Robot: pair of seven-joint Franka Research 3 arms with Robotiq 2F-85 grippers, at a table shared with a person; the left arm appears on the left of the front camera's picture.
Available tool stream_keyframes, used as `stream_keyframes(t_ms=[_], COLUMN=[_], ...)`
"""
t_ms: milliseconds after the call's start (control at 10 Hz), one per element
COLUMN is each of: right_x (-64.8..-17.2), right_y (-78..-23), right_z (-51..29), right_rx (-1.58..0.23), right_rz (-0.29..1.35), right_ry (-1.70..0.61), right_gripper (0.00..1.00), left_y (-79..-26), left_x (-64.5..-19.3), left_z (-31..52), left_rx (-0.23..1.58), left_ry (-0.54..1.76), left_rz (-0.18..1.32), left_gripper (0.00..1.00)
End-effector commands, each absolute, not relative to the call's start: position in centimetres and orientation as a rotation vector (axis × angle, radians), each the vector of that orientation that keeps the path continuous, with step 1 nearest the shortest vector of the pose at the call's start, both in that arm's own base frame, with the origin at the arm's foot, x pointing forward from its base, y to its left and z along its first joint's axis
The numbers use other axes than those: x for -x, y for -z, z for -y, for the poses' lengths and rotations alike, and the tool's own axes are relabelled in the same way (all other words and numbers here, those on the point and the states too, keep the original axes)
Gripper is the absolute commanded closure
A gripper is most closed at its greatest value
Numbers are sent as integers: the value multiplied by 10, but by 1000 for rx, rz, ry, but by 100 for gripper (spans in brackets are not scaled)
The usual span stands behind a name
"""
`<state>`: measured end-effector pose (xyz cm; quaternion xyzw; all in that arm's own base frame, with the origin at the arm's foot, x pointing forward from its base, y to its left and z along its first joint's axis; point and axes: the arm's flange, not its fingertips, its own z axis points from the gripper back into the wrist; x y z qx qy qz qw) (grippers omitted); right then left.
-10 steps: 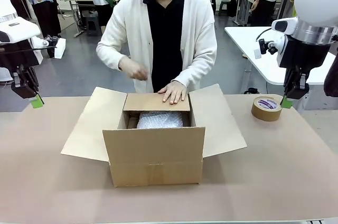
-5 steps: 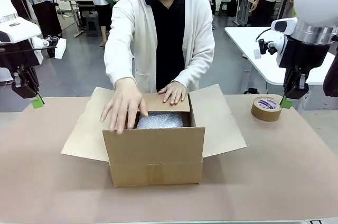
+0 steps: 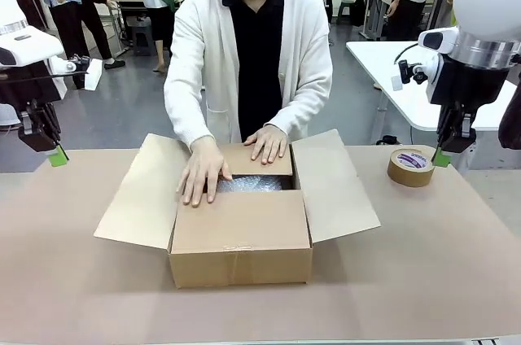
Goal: Wrap the clocks to prevent damage.
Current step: Push the right (or left) flap of the Package Box to close it.
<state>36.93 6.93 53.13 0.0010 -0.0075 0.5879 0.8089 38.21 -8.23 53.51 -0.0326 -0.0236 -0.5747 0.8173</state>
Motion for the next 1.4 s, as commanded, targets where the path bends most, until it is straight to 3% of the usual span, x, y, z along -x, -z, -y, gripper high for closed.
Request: stream_keyframes(t_ms=[0, 900, 1000, 1200, 1300], right_x=[-369, -369, -375, -398, -400], right_y=[-531, -531, -522, -496, -476], right_z=[-69, -69, -53, 4, 37], right_rx=[2, -2, -130, -427, -481], right_rz=[15, 16, 153, 436, 526], right_ry=[-1258, -1257, -1432, -1449, -1449], right_gripper=[99, 99, 99, 99, 99], left_y=[-537, -537, -537, -537, -537], left_x=[-383, -383, -383, -383, -383], left_z=[84, 84, 84, 84, 84], left_rx=[69, 69, 69, 69, 69], left_ry=[1217, 1217, 1217, 1217, 1217], left_rz=[56, 56, 56, 56, 56], left_gripper=[99, 99, 99, 99, 99])
